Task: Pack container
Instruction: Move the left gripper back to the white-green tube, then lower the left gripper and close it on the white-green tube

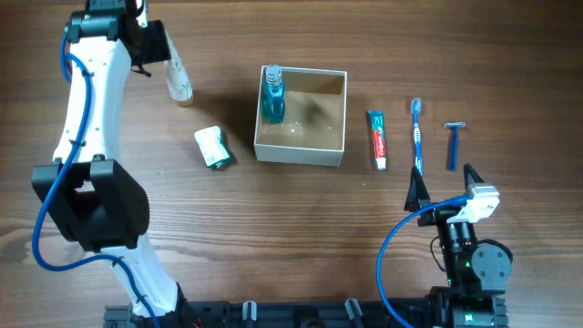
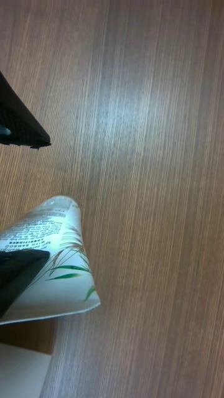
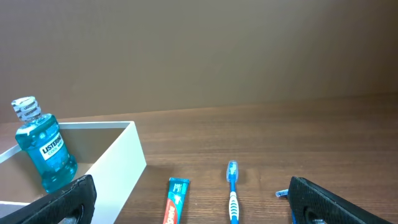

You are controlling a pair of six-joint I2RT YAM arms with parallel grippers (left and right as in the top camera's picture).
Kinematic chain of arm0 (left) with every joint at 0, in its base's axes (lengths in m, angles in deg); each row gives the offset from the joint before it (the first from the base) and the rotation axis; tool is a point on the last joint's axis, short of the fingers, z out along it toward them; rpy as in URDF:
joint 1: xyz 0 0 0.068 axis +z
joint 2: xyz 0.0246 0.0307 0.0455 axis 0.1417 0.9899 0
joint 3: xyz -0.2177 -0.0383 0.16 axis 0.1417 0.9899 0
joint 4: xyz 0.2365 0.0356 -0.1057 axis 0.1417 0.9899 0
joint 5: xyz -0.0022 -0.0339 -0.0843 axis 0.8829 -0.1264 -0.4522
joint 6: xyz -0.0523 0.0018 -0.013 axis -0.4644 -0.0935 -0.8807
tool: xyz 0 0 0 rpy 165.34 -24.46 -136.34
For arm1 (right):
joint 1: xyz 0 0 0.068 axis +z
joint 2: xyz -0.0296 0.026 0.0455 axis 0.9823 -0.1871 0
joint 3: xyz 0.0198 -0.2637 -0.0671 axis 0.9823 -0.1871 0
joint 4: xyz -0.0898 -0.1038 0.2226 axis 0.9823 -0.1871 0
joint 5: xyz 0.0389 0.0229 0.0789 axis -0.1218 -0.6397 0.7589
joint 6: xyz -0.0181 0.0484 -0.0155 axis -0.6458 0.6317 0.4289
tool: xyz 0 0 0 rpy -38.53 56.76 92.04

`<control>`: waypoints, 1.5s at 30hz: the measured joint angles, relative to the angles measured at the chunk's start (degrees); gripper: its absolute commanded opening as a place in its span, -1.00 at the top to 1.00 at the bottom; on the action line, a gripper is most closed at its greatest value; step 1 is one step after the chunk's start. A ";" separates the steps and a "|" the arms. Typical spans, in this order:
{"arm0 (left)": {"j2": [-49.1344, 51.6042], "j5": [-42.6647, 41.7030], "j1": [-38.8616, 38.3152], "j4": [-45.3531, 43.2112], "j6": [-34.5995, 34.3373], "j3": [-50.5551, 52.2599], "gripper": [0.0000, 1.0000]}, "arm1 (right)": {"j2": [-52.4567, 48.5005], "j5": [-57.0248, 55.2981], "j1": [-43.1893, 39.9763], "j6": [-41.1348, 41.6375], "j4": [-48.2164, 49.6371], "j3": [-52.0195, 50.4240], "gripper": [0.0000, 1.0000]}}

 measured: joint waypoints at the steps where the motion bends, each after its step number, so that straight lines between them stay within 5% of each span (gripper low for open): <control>1: 0.00 0.39 0.00 0.02 0.02 0.00 -0.05 | 0.00 0.00 0.00 0.00 0.00 0.00 -1.00; 21: -6.23 3.63 4.37 1.92 -0.17 0.02 -0.05 | 0.00 0.00 0.00 0.00 0.00 0.00 -1.00; 33: -11.17 2.21 -3.87 4.87 -4.02 0.00 0.09 | 0.00 0.02 0.00 0.00 0.00 0.00 -0.99; 45: -10.27 2.05 -7.43 4.48 -13.20 0.00 -0.02 | 0.00 0.00 0.00 0.00 0.02 0.00 -0.99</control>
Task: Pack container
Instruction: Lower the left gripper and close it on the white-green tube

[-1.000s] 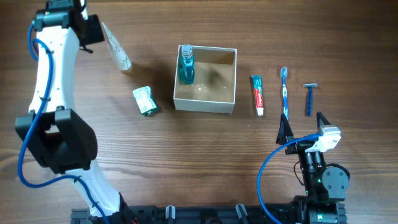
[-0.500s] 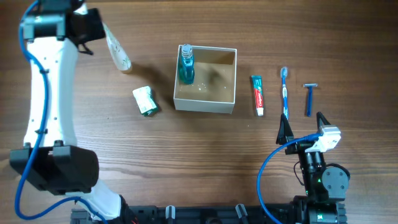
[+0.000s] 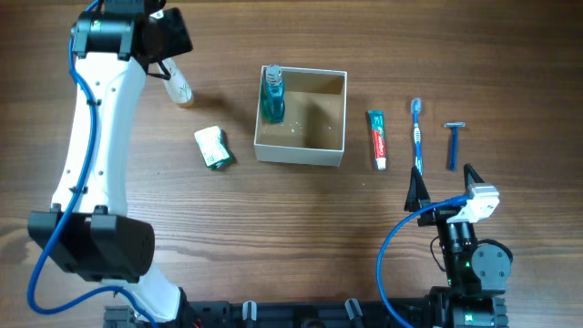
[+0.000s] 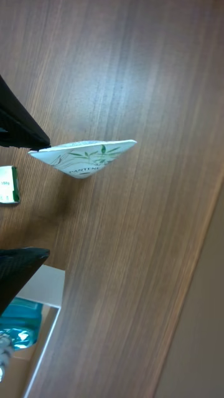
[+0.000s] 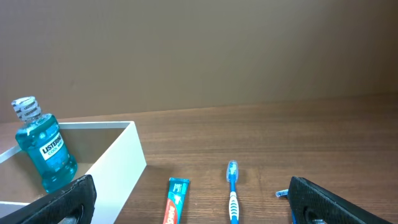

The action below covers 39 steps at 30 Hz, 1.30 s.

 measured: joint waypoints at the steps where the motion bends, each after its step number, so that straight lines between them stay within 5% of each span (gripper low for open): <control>1: 0.35 0.00 0.17 -0.04 -0.39 0.00 -0.01 | 0.00 0.00 0.00 0.00 -0.02 0.00 -0.99; 33: 9.90 0.00 4.46 0.04 -3.45 0.00 0.01 | 0.00 0.00 0.00 0.00 -0.02 0.00 -0.99; 39: 11.98 0.00 4.46 0.07 -3.61 0.00 0.18 | 0.00 0.00 0.00 0.00 -0.02 0.00 -0.99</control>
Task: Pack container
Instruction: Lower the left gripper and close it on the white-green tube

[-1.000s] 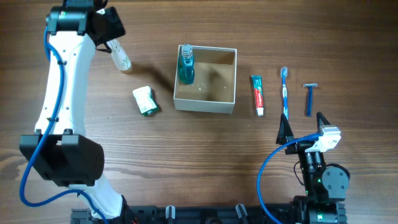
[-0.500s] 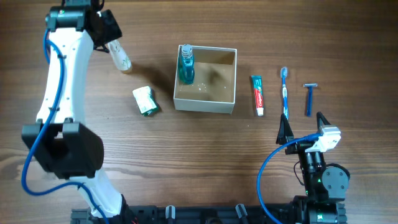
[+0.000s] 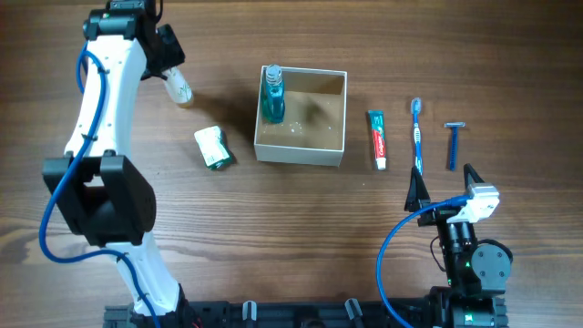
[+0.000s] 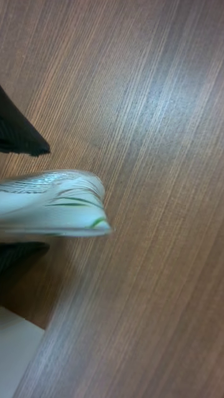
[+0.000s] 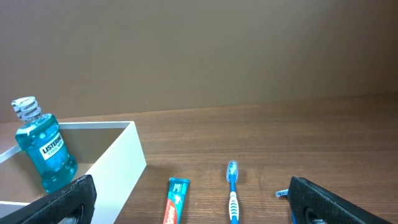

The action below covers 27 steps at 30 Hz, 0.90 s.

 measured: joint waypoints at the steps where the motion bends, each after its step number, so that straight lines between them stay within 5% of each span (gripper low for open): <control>1: 0.24 0.00 0.00 0.00 -0.02 0.00 0.19 | 0.00 0.00 0.00 0.00 0.00 0.00 -0.99; 15: 0.81 0.00 0.00 0.94 -0.02 0.00 0.21 | 0.00 0.00 0.00 0.00 0.00 0.00 -0.99; 22: 1.77 -0.33 0.00 0.92 -0.24 0.00 0.92 | 0.00 0.00 0.00 0.00 0.00 0.00 -1.00; 27: 1.77 -0.15 0.00 0.94 -0.24 0.00 0.92 | 0.00 0.00 0.00 0.00 0.00 0.00 -0.99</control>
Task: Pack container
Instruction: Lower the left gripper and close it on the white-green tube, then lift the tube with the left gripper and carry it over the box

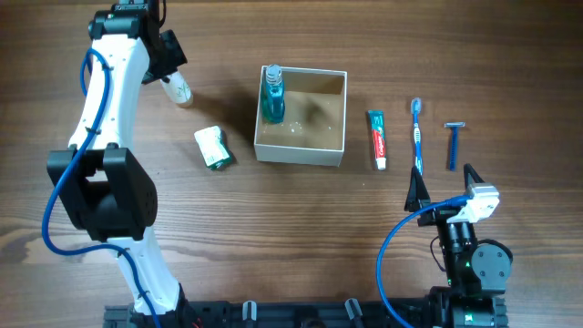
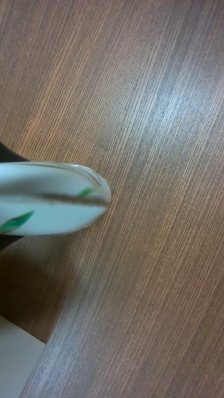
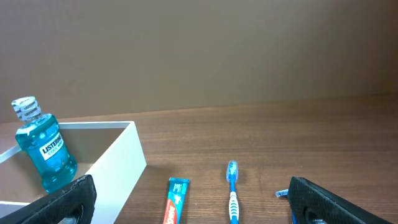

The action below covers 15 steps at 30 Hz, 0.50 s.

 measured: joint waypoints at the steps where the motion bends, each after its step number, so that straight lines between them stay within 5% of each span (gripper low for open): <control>1: 0.00 0.00 0.00 0.00 0.00 0.00 0.92 | 0.00 0.00 0.00 0.00 0.00 0.00 -1.00; 15: -8.26 -0.07 0.00 0.72 0.00 0.50 0.92 | 0.00 0.00 0.00 0.00 0.00 0.00 -1.00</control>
